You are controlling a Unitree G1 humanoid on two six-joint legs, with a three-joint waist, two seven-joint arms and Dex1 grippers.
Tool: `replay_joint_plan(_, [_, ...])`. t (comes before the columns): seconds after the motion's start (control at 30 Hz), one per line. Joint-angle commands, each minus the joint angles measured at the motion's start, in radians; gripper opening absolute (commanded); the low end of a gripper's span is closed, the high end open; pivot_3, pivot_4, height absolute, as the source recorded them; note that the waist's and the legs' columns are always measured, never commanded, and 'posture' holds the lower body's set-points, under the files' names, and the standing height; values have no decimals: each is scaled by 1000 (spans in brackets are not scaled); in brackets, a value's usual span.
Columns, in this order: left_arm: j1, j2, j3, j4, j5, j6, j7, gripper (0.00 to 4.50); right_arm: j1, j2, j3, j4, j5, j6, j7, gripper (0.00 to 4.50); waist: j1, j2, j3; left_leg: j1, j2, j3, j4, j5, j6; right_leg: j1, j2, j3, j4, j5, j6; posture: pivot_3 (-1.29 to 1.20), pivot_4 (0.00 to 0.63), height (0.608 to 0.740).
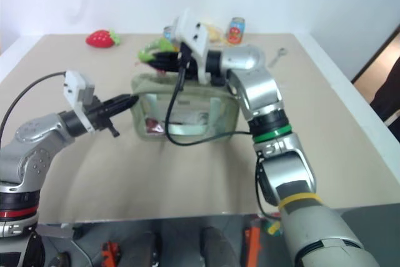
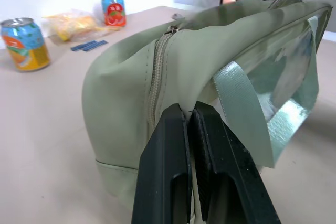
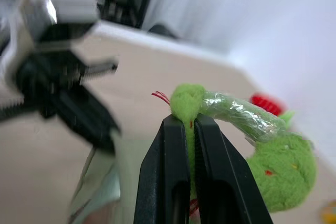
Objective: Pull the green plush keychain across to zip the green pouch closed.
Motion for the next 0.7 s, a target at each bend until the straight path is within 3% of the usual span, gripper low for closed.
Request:
replay_joint_plan(0.03, [-17, -2, 5, -27, -4, -9, 12, 0, -29, -37, -64, -55, 20, -16, -30, 48, 0, 0, 0, 0, 0, 0, 0, 0, 0, 0, 0, 0, 0, 0, 0, 0, 150, 740])
replay_joint_plan(0.7, [-47, -46, 9, -7, 9, -13, 71, 0, 126, -236, -161, -165, 32, 55, -120, 48, 1, 0, 0, -1, 0, 0, 0, 0, 0, 0, 0, 0, 0, 0, 0, 0, 150, 740])
